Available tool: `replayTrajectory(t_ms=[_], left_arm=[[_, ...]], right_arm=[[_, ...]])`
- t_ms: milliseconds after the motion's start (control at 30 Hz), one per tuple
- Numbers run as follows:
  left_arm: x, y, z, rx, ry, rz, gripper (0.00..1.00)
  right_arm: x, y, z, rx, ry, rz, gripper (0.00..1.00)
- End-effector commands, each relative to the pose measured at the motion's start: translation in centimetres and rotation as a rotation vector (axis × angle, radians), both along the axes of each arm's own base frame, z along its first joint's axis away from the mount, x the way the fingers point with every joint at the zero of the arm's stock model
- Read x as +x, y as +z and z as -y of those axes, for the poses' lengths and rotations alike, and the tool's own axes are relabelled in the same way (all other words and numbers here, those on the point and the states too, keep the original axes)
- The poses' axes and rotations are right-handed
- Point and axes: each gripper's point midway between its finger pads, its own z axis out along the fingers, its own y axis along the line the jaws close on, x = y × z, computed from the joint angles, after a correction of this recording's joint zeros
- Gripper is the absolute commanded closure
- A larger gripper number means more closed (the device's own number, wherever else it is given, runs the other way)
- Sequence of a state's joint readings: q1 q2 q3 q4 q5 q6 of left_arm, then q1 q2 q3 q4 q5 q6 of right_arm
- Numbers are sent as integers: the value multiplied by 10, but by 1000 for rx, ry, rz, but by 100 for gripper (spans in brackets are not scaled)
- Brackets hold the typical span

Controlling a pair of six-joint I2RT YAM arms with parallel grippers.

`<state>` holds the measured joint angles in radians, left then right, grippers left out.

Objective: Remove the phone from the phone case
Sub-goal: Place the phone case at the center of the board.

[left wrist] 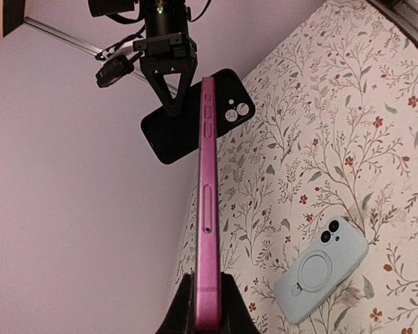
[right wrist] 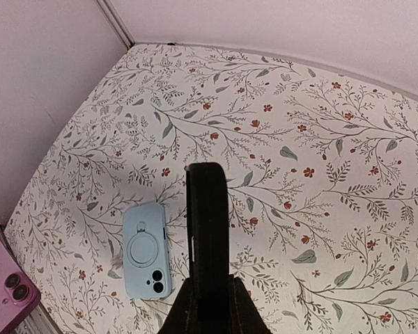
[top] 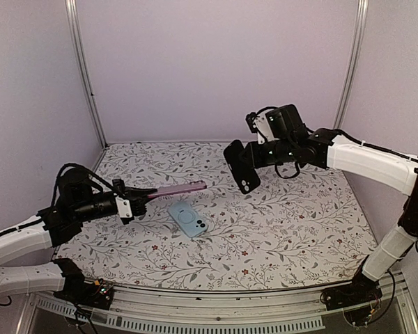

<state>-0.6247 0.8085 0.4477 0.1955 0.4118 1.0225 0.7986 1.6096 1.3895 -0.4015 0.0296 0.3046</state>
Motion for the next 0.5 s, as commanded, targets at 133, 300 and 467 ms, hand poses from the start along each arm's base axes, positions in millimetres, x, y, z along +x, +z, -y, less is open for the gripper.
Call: replayTrajectory(t_ms=[133, 300, 467], left_arm=[[7, 28, -4, -66, 28, 83, 100], [10, 24, -4, -62, 41, 71, 100], [15, 18, -5, -51, 58, 56, 100]], right_arm=[[49, 4, -5, 225, 33, -81, 100], [93, -33, -7, 324, -13, -223, 100], [131, -78, -17, 394, -60, -351, 100]])
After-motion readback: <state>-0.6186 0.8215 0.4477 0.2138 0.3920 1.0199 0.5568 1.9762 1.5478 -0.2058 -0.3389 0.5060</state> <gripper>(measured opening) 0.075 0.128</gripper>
